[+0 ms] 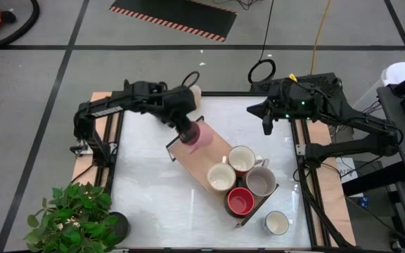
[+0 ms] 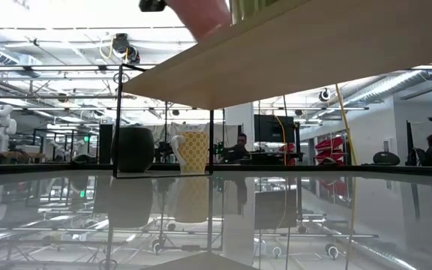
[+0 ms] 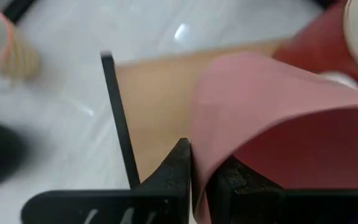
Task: Place coffee mugs
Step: Put the pink mug on the shelf
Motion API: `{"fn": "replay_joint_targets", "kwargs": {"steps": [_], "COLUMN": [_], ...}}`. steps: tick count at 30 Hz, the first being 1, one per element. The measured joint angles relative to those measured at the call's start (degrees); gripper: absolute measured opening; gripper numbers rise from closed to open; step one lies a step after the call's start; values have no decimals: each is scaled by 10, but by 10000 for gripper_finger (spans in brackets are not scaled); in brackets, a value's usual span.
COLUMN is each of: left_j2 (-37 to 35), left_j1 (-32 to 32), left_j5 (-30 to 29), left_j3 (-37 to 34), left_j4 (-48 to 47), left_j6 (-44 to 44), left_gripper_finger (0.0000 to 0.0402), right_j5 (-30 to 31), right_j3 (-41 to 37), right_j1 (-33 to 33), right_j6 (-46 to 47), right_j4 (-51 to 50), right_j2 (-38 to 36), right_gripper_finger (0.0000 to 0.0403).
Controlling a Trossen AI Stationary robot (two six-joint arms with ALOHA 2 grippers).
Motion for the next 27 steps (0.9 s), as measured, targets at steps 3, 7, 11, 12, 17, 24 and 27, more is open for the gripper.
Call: {"fn": "replay_joint_targets", "kwargs": {"steps": [3,7,11,12,17,24,27], "left_j2": [0,0,0,0,0,0,3], "left_j1": [16,31,41,42,43,49,58], "left_j5": [6,17,55,61,64,64,63], "left_j3": [0,0,0,0,0,0,21], "left_j4": [46,96,154,163,177,293,304], "left_j6": [19,38,21,11,-13,-42,-43], "left_gripper_finger": [21,21,21,21,21,21,21], "right_j5": [0,0,-2,-2,51,89,88], "right_j3": [0,0,0,0,0,0,0], "right_j1": [0,0,0,0,0,0,0], "right_j6": [10,27,33,32,31,19,20], "right_j4": [8,10,10,9,9,9,9], "right_j2": [8,20,31,33,33,22,18], "right_gripper_finger": [0,0,0,0,0,0,0]}}
